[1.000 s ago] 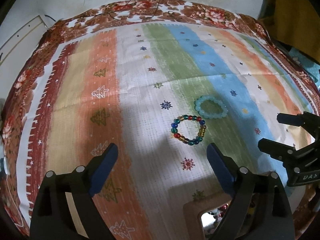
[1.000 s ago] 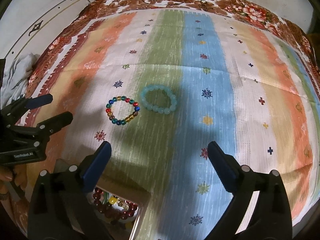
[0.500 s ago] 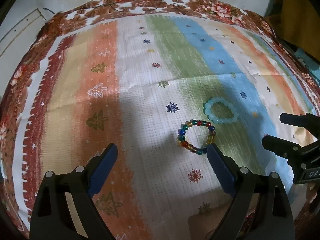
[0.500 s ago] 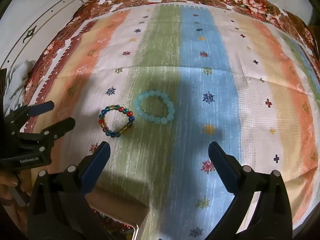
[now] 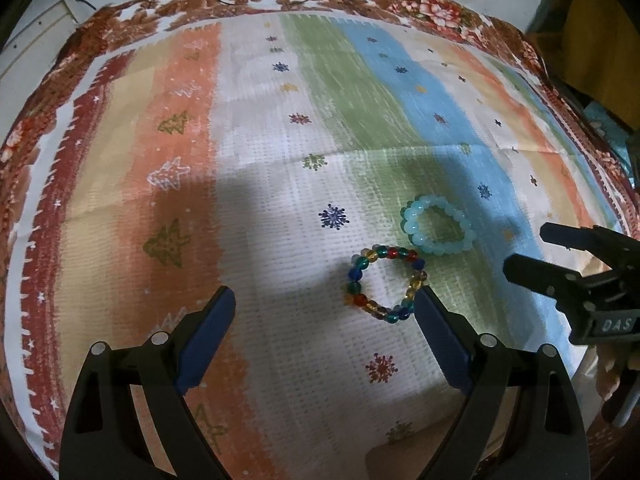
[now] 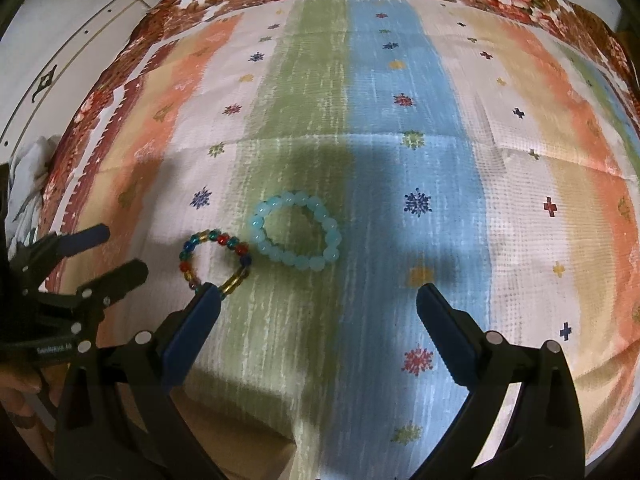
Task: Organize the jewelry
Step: 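Withdraw both open tools from the box over the two remaining bracelets, then grasp the multicolour bead bracelet with the left tool while the right tool grasps the light-blue bracelet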
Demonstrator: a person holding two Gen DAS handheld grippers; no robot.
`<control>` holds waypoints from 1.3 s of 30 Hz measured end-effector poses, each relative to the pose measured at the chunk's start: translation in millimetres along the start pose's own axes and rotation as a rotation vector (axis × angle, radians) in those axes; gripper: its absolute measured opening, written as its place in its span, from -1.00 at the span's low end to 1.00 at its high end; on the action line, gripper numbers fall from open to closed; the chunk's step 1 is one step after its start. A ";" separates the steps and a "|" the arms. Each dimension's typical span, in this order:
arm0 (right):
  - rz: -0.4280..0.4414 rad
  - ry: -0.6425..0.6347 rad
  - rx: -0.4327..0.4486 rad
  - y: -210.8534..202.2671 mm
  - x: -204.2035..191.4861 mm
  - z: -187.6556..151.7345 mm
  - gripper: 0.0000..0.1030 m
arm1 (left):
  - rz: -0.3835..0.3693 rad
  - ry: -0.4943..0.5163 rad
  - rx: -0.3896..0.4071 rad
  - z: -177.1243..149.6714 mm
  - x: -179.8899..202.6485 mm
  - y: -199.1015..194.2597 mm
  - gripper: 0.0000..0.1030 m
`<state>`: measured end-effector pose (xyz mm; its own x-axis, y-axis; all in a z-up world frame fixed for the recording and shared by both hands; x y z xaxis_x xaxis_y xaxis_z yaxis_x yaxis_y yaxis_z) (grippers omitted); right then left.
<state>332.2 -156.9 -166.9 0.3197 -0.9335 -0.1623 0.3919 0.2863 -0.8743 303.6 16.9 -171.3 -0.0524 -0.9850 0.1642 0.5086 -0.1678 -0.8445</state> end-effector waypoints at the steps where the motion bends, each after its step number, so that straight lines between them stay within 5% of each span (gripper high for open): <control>1: -0.010 0.002 0.000 2.2 2.4 1.7 0.88 | -0.014 -0.006 -0.008 -0.4 1.2 1.8 0.70; 21: -0.067 0.015 -0.036 37.3 17.8 14.4 0.88 | -0.026 0.033 -0.061 -1.4 5.2 26.2 0.58; 39: -0.105 -0.035 -0.067 64.6 18.6 12.0 0.54 | 0.018 0.101 -0.092 -8.6 3.4 44.5 0.35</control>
<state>373.9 -153.2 -220.9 0.3102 -0.9492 -0.0530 0.3667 0.1709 -0.9145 318.7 5.7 -212.7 -0.1327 -0.9861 0.1002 0.4295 -0.1483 -0.8908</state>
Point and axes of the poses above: each gripper's, at about its wrist camera, not at the fingertips, and y roughly the way its jaws point, x to its right, z to its top, the point moved 10 cm from there along y, roughly the way its jaws point, and after that the axes turned 7 degrees about x, right-handed, at the moved point
